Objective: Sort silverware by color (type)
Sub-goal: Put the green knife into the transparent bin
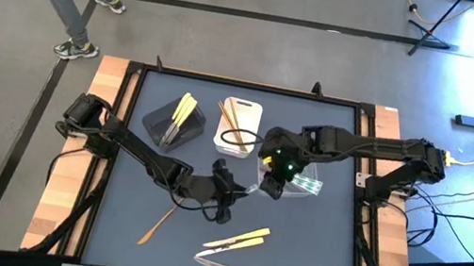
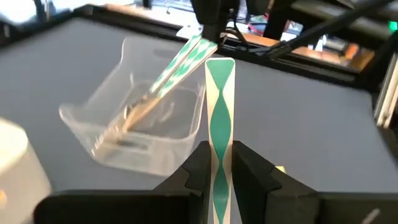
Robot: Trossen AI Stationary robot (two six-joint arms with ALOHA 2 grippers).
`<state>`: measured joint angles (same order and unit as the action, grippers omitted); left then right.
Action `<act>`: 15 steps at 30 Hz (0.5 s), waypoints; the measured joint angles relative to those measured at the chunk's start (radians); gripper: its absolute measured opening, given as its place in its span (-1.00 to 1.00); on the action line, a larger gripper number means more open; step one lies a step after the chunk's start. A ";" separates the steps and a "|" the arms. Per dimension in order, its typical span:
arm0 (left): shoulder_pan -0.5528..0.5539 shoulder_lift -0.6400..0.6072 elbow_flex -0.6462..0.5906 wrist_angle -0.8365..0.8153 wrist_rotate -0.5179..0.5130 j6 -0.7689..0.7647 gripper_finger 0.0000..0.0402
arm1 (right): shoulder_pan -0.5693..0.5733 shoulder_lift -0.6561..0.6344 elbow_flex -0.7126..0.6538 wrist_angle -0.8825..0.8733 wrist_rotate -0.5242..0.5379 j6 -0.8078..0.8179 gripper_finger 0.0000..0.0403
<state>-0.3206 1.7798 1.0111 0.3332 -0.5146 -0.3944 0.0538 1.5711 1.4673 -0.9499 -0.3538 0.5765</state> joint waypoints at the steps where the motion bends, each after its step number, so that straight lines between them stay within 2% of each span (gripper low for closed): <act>1: 0.000 0.000 0.000 0.008 0.000 0.046 -0.78 | -0.007 0.000 0.000 0.005 -0.035 0.013 -0.42; 7: -0.007 0.000 0.000 0.023 0.001 0.257 -0.78 | -0.043 0.000 0.000 0.010 -0.173 0.072 -0.42; 15: -0.015 0.000 0.000 0.086 0.001 0.490 -0.78 | -0.042 0.000 0.000 0.013 -0.176 0.160 -0.42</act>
<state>-0.3360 1.7794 1.0111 0.4187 -0.5133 0.0960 0.0120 1.5715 1.4673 -0.9366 -0.5299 0.7370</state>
